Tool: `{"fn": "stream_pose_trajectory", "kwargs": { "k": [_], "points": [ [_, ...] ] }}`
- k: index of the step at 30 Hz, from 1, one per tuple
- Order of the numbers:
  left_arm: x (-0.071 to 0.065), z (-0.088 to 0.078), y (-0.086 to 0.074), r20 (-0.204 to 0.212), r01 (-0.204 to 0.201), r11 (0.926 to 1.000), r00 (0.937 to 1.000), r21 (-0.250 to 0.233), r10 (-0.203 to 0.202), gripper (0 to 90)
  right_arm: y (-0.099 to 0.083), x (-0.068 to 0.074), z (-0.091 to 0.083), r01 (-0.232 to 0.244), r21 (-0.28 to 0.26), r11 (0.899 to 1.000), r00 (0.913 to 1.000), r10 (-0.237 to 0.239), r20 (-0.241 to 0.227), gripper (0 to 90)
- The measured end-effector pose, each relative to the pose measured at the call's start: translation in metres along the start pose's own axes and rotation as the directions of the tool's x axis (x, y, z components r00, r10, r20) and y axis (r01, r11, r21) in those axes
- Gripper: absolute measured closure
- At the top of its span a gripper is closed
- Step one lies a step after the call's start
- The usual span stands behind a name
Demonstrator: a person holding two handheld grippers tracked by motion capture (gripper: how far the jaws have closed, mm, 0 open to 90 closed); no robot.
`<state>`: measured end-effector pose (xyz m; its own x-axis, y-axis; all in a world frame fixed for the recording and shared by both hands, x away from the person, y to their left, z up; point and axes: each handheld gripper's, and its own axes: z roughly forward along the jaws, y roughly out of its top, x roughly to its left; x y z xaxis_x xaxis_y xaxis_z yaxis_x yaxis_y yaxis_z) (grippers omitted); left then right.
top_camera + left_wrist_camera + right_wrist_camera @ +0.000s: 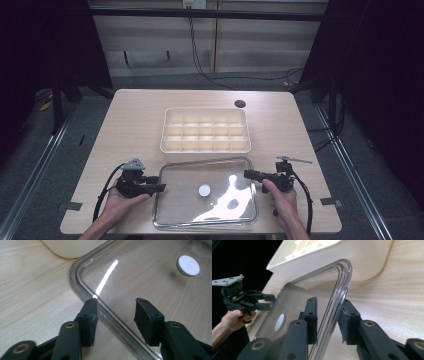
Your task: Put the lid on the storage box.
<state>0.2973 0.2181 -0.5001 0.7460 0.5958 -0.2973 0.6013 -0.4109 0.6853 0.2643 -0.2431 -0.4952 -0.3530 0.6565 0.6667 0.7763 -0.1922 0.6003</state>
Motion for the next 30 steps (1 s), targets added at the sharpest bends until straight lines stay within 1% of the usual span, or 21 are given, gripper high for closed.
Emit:
{"fn": "stream_pose_trajectory", "kwargs": {
  "k": [1, 2, 5, 7, 8, 11, 12, 13, 14, 15, 17, 18, 19, 20, 21, 23, 24, 25, 27, 30],
  "points": [
    [0.000, 0.000, 0.000, -0.003, 0.003, 1.0000, 1.0000, -0.001, -0.003, 48.6, 0.000, 0.000, 0.000, 0.003, -0.003, 1.000, 1.0000, -0.003, 0.001, 72.4],
    [0.000, 0.000, 0.000, -0.010, 0.010, 0.9999, 0.9999, -0.003, -0.010, 45.1, 0.000, 0.001, -0.002, 0.011, -0.011, 1.000, 0.9999, -0.011, -0.007, 73.1],
    [0.002, -0.001, 0.000, -0.008, 0.030, 0.9995, 0.9995, -0.014, -0.030, 40.0, 0.000, 0.002, -0.003, 0.015, -0.021, 1.000, 0.9997, -0.015, -0.017, 74.0],
    [0.003, -0.001, 0.000, 0.006, 0.046, 0.9988, 0.9989, -0.017, -0.046, 37.9, 0.000, 0.003, -0.004, 0.016, -0.025, 1.000, 0.9997, -0.016, -0.016, 74.4],
    [0.004, -0.001, 0.000, 0.015, 0.056, 0.9983, 0.9983, -0.017, -0.056, 35.4, 0.000, 0.004, -0.005, 0.021, -0.031, 0.999, 0.9996, -0.021, -0.018, 74.6],
    [0.005, 0.000, 0.000, 0.017, 0.058, 0.9981, 0.9982, -0.020, -0.058, 34.4, 0.000, 0.005, -0.006, 0.022, -0.032, 0.999, 0.9996, -0.023, -0.017, 74.8],
    [0.005, 0.000, 0.000, 0.019, 0.059, 0.9980, 0.9981, -0.021, -0.059, 32.9, 0.000, 0.006, -0.006, 0.033, -0.033, 0.999, 0.9994, -0.034, -0.011, 74.8],
    [0.005, 0.000, 0.000, 0.019, 0.059, 0.9980, 0.9981, -0.021, -0.059, 32.5, 0.000, 0.006, -0.007, 0.035, -0.033, 0.999, 0.9993, -0.036, -0.011, 74.8],
    [0.004, 0.000, 0.000, 0.025, 0.071, 0.9972, 0.9972, -0.024, -0.070, 31.9, 0.000, 0.007, -0.007, 0.041, -0.036, 0.999, 0.9991, -0.041, -0.011, 74.8],
    [0.004, 0.000, 0.000, 0.025, 0.071, 0.9972, 0.9972, -0.024, -0.070, 31.5, 0.000, 0.007, -0.007, 0.041, -0.036, 0.999, 0.9991, -0.041, -0.011, 74.8],
    [0.005, 0.000, 0.001, 0.038, 0.084, 0.9962, 0.9958, -0.023, -0.083, 31.3, 0.000, 0.007, -0.007, 0.049, -0.034, 0.998, 0.9988, -0.049, -0.007, 74.8],
    [0.005, 0.001, 0.001, 0.042, 0.090, 0.9956, 0.9952, -0.025, -0.089, 32.2, 0.000, 0.008, -0.008, 0.051, -0.034, 0.998, 0.9986, -0.052, -0.007, 74.9],
    [0.005, 0.001, 0.001, 0.069, 0.116, 0.9930, 0.9910, -0.023, -0.114, 33.8, 0.000, 0.008, -0.008, 0.056, -0.032, 0.998, 0.9984, -0.056, -0.004, 74.9],
    [0.005, 0.002, 0.001, 0.086, 0.126, 0.9918, 0.9886, -0.021, -0.124, 36.4, 0.000, 0.008, -0.007, 0.059, -0.031, 0.998, 0.9983, -0.059, -0.004, 74.9],
    [0.005, 0.002, 0.001, 0.091, 0.124, 0.9922, 0.9883, -0.016, -0.122, 37.9, 0.000, 0.008, -0.007, 0.060, -0.030, 0.998, 0.9982, -0.060, -0.005, 74.9],
    [0.004, 0.001, 0.001, 0.087, 0.129, 0.9914, 0.9882, -0.022, -0.126, 38.5, 0.000, 0.009, -0.007, 0.062, -0.027, 0.998, 0.9980, -0.062, 0.007, 74.8],
    [0.005, 0.000, 0.001, 0.089, 0.130, 0.9912, 0.9878, -0.022, -0.128, 39.7, 0.000, 0.009, -0.007, 0.060, -0.026, 0.998, 0.9982, -0.060, 0.009, 74.8],
    [0.006, -0.001, 0.002, 0.094, 0.140, 0.9898, 0.9862, -0.029, -0.136, 41.5, 0.000, 0.009, -0.007, 0.061, -0.023, 0.998, 0.9981, -0.060, 0.013, 74.8],
    [0.007, -0.004, 0.002, 0.101, 0.144, 0.9887, 0.9852, -0.044, -0.139, 45.1, 0.000, 0.009, -0.007, 0.063, -0.018, 0.998, 0.9978, -0.062, 0.021, 74.6],
    [0.005, -0.008, 0.003, 0.096, 0.131, 0.9893, 0.9877, -0.066, -0.124, 48.2, 0.000, 0.008, -0.007, 0.061, -0.011, 0.998, 0.9976, -0.060, 0.033, 74.4]
  ]
}}
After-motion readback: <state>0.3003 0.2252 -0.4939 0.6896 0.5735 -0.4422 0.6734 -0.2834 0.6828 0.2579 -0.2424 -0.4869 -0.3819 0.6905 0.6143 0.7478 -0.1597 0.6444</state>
